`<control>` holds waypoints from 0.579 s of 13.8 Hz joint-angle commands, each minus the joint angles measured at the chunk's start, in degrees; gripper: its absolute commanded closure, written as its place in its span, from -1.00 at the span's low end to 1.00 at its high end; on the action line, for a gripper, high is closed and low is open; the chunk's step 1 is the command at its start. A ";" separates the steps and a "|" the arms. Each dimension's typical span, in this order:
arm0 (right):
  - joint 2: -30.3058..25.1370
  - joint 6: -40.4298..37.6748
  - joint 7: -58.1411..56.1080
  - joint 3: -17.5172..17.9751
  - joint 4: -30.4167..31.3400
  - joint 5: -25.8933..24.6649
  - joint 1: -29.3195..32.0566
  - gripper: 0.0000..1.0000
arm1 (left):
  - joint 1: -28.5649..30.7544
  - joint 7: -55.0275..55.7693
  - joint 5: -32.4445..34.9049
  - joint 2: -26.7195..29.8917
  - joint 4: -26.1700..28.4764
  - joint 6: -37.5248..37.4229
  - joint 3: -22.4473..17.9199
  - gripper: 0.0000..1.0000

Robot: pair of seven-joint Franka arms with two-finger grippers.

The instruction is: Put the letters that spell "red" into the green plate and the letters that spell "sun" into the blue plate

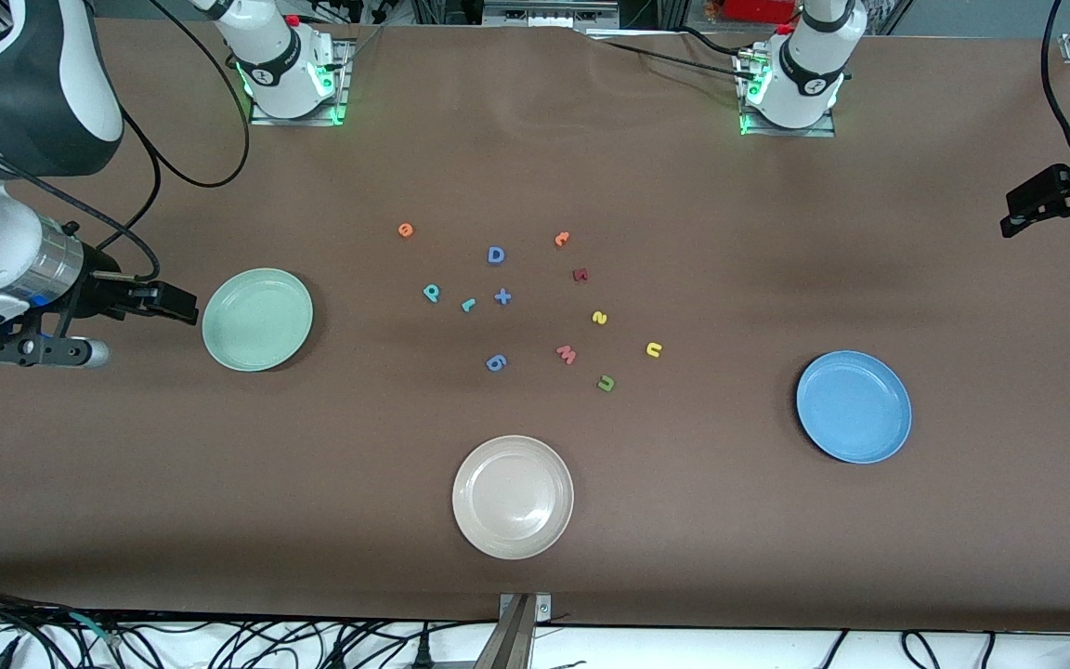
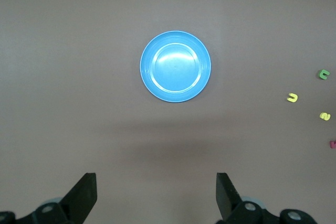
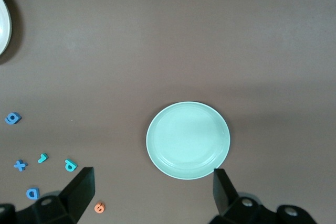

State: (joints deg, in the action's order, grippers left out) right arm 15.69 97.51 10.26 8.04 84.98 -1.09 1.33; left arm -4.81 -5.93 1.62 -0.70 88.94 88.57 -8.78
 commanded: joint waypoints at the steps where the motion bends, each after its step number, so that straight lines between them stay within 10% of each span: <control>1: -0.75 -1.00 0.28 0.31 -0.16 -0.32 0.25 -0.99 | -0.02 -1.10 -0.75 -0.27 -0.61 0.03 -0.01 -1.00; 8: -0.40 -0.82 0.63 0.31 -0.25 -0.05 0.34 -0.99 | -0.11 -1.10 -0.75 -0.36 -0.61 0.03 -0.01 -1.00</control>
State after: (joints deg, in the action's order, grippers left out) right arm 15.58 97.48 10.28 7.97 84.98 -1.08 1.37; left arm -4.86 -5.93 1.62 -0.71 88.94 88.57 -8.78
